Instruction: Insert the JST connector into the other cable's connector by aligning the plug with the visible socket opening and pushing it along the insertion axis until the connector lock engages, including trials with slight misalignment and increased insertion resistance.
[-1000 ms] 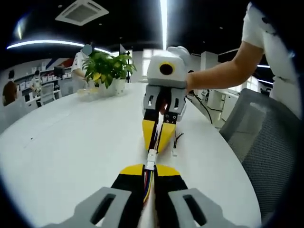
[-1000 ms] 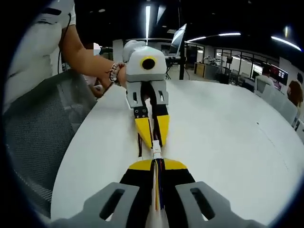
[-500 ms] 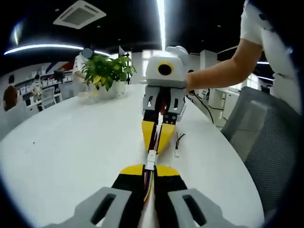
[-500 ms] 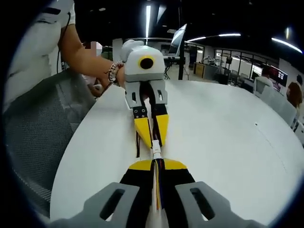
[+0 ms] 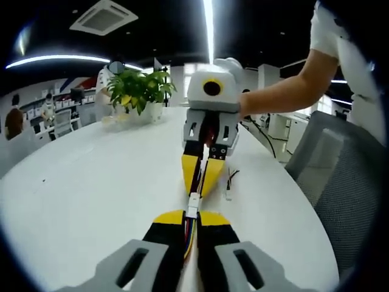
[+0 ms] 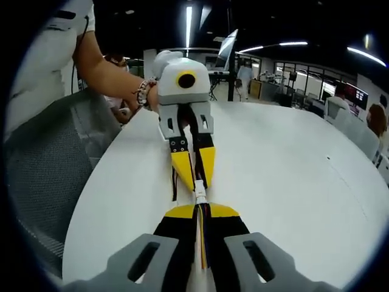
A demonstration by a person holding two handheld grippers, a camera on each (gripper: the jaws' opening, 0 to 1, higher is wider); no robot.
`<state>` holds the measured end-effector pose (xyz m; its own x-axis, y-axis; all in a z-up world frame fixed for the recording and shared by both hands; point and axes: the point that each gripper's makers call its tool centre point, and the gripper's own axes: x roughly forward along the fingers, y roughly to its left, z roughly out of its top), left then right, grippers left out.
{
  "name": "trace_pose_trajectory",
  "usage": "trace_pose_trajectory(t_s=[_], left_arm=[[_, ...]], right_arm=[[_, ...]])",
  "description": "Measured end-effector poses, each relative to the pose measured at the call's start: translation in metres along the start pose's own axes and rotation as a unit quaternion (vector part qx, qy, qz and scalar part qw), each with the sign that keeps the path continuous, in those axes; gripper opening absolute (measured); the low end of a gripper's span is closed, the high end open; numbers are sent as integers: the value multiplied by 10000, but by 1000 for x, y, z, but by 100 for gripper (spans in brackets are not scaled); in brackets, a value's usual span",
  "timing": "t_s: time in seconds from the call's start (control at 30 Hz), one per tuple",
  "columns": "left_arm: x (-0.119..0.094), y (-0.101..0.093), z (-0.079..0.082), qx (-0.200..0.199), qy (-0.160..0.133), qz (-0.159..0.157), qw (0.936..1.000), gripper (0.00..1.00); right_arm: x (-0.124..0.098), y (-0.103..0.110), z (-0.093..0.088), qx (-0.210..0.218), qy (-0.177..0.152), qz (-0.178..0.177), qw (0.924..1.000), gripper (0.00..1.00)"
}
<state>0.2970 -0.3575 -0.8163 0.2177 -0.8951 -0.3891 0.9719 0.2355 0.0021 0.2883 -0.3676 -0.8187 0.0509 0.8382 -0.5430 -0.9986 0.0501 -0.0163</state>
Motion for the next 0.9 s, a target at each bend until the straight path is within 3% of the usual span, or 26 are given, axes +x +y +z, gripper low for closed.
trace_pose_trajectory(t_s=[0.5, 0.9], left_arm=[[-3, 44, 20, 30, -163, 359, 9992, 0], [9, 62, -1, -92, 172, 576, 9981, 0]], right_arm=[[-3, -44, 18, -130, -179, -405, 9989, 3], [13, -62, 1, -59, -46, -455, 9989, 4]])
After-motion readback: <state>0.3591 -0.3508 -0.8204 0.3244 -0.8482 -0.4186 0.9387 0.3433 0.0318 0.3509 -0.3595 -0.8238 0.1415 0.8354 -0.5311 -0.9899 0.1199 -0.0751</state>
